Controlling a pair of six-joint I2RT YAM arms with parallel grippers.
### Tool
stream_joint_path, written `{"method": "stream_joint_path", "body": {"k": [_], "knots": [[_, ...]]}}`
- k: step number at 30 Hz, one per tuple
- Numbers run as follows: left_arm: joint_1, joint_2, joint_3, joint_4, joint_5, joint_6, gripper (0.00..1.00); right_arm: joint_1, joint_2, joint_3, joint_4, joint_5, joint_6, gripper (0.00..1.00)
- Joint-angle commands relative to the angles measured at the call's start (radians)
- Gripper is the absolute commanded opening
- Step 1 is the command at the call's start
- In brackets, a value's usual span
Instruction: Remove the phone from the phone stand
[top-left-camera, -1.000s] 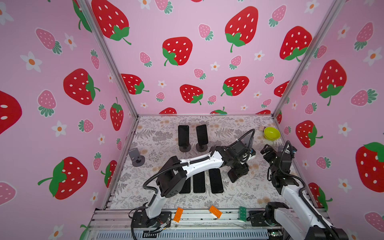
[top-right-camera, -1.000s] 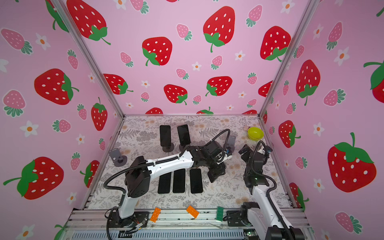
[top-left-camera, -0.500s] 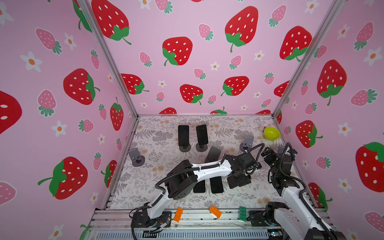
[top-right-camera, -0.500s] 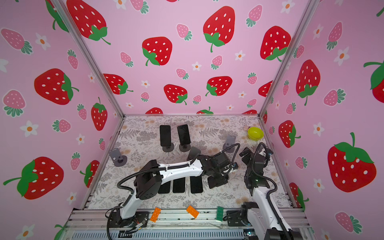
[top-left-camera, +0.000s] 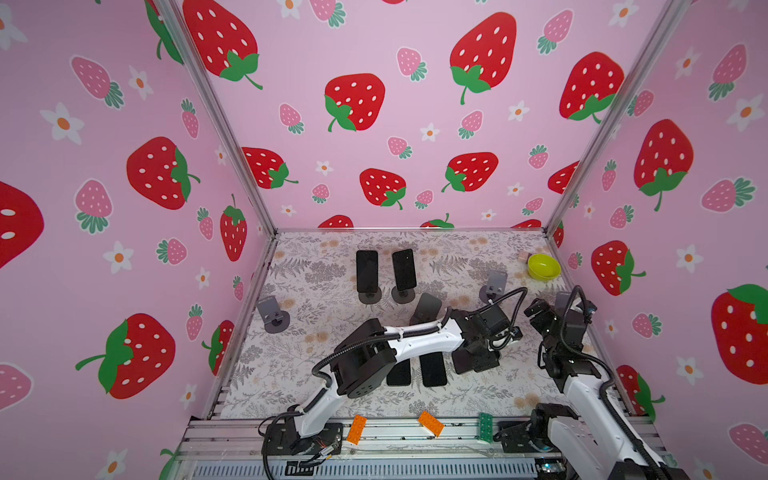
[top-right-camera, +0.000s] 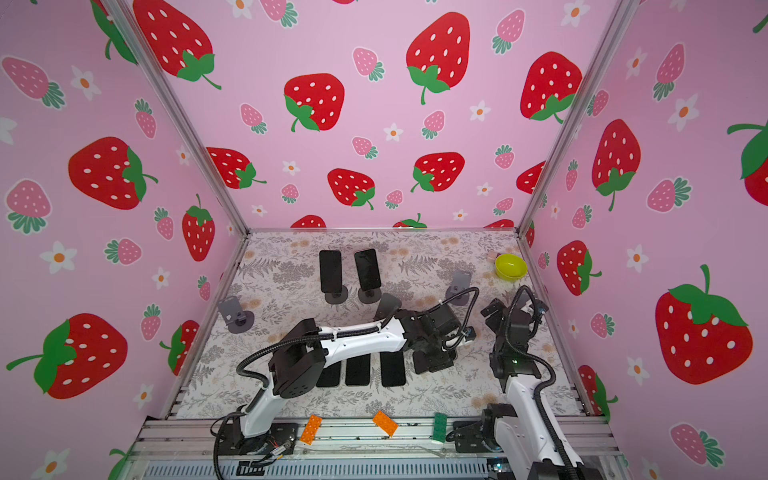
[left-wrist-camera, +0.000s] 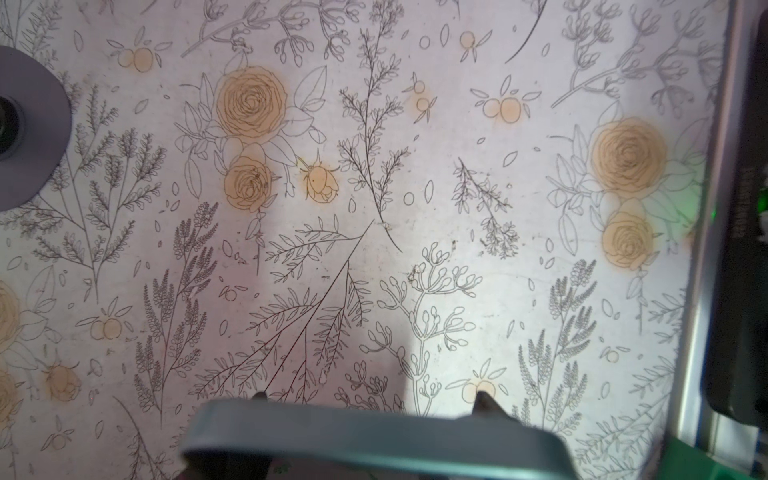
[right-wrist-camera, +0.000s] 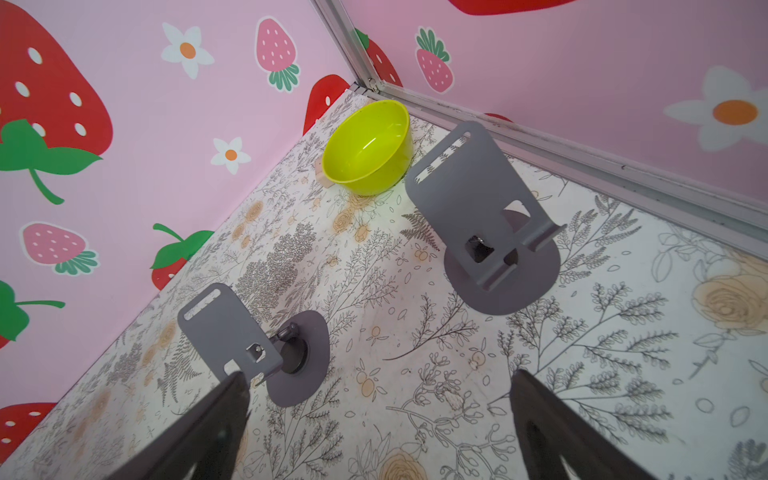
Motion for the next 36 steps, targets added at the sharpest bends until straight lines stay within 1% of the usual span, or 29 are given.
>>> {"method": "stream_joint_path", "body": {"k": [1, 7, 12, 13, 18, 36], "knots": [[0.018, 0.062, -0.046, 0.013, 0.031, 0.038, 0.55, -0.009, -0.003, 0.046, -0.047, 0.063, -0.005, 1.0], [0.029, 0.13, 0.015, -0.021, 0.031, 0.062, 0.55, -0.009, 0.001, 0.068, -0.068, 0.074, -0.002, 1.0], [0.032, 0.137, -0.002, 0.013, 0.036, 0.06, 0.55, -0.01, -0.001, 0.079, -0.067, 0.057, -0.002, 1.0], [0.033, 0.138, -0.002, 0.016, 0.063, 0.058, 0.55, -0.009, -0.003, 0.077, -0.066, 0.054, -0.002, 1.0], [0.033, 0.149, 0.004, 0.022, 0.073, 0.05, 0.55, -0.01, -0.004, 0.073, -0.058, 0.038, 0.002, 1.0], [0.034, 0.153, 0.01, 0.02, 0.076, 0.047, 0.58, -0.01, -0.008, 0.06, -0.043, 0.018, -0.002, 1.0]]}}
